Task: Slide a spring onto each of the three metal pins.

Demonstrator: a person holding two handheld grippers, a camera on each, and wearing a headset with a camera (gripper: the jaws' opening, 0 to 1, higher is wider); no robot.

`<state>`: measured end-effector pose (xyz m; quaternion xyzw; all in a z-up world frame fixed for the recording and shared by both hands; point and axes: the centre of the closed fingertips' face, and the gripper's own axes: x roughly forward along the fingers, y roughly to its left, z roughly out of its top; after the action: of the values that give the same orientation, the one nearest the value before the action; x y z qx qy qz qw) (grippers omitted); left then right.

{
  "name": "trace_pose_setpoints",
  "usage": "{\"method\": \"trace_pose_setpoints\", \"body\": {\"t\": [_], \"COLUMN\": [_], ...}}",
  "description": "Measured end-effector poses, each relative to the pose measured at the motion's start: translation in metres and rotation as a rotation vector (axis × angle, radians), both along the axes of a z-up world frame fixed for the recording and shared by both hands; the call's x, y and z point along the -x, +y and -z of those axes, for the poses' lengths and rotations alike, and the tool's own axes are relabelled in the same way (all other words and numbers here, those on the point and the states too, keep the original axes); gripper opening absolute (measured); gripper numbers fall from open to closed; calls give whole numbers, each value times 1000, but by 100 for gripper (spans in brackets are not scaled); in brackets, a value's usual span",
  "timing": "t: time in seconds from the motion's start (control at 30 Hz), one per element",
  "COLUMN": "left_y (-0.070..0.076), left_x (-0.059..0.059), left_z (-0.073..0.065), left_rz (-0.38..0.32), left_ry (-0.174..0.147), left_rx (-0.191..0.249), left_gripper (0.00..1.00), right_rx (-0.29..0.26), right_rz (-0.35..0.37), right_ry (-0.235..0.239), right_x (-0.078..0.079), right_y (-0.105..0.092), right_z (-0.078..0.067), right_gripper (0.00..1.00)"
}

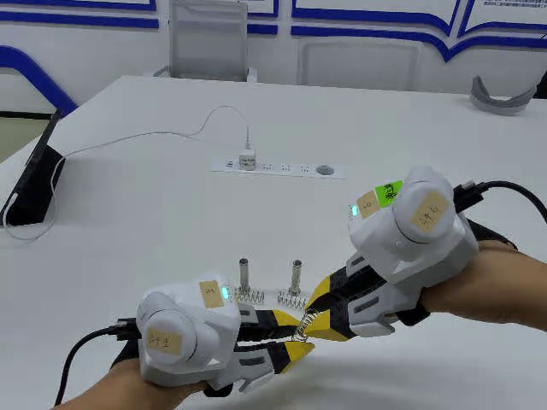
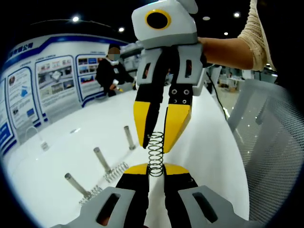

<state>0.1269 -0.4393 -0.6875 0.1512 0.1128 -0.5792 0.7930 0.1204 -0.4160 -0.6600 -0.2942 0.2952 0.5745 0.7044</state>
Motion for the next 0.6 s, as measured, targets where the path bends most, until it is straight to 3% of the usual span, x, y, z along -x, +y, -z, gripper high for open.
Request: {"method": "trace_pose_setpoints", "body": {"t": [0.6], "left_y": [5], "left_x": [-6], "left_z": [-4], "left_rz": [-40], "left_ry": [6], "left_rx": [25], "left_gripper": [16], "right_rx": [-23], "right_rz": [42], "right_ry": [-3], "right_x": [-8], "right_y": [-3], "right_z": [-9], "right_gripper": [12]}}
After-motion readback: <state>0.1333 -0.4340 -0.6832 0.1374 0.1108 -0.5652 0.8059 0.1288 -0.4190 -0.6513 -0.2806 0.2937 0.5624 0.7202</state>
